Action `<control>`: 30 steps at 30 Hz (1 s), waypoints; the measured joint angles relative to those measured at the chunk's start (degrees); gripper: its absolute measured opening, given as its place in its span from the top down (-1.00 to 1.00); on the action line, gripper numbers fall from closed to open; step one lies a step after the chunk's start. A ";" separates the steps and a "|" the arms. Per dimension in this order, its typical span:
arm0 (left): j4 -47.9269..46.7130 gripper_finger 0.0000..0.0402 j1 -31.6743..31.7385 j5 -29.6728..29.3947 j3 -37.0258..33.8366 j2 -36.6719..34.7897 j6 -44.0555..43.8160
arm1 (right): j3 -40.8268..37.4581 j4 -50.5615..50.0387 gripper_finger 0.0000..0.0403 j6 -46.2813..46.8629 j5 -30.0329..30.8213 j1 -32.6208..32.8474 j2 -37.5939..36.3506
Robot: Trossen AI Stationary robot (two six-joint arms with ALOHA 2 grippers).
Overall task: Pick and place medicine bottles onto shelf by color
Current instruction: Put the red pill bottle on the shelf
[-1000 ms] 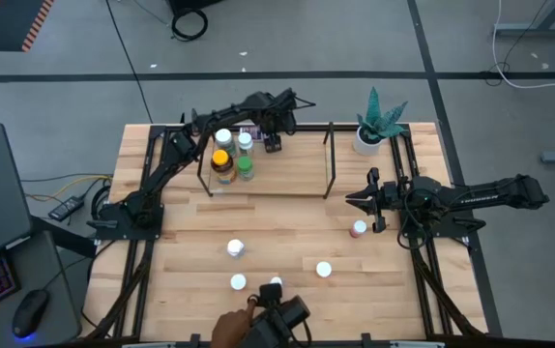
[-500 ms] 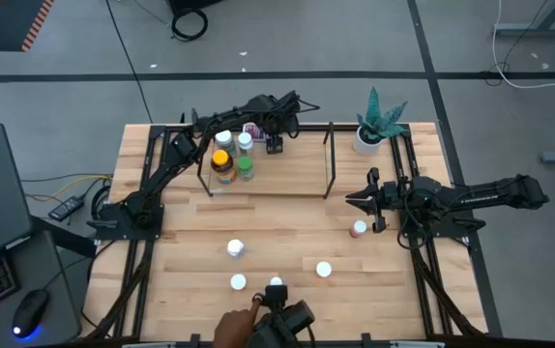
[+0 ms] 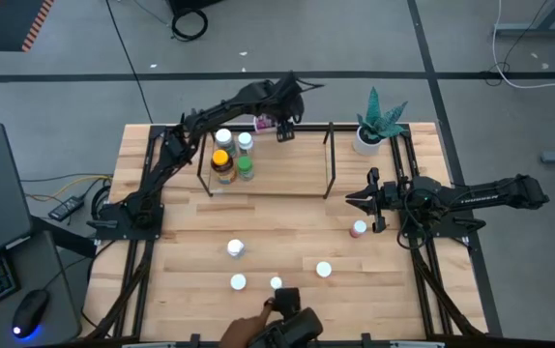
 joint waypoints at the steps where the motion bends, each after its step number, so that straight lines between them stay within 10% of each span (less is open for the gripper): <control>1: 0.54 -0.24 -0.23 1.41 0.08 -0.81 -1.00 | 0.00 0.00 0.69 0.00 0.00 0.01 0.00; 17: 5.54 -0.22 -5.57 31.01 0.00 -8.50 -13.66 | 0.00 0.00 0.69 0.00 0.00 0.00 0.00; 30: 3.98 -0.23 -12.45 27.30 -2.47 -8.52 -13.54 | 0.00 0.01 0.69 0.00 0.00 0.00 0.00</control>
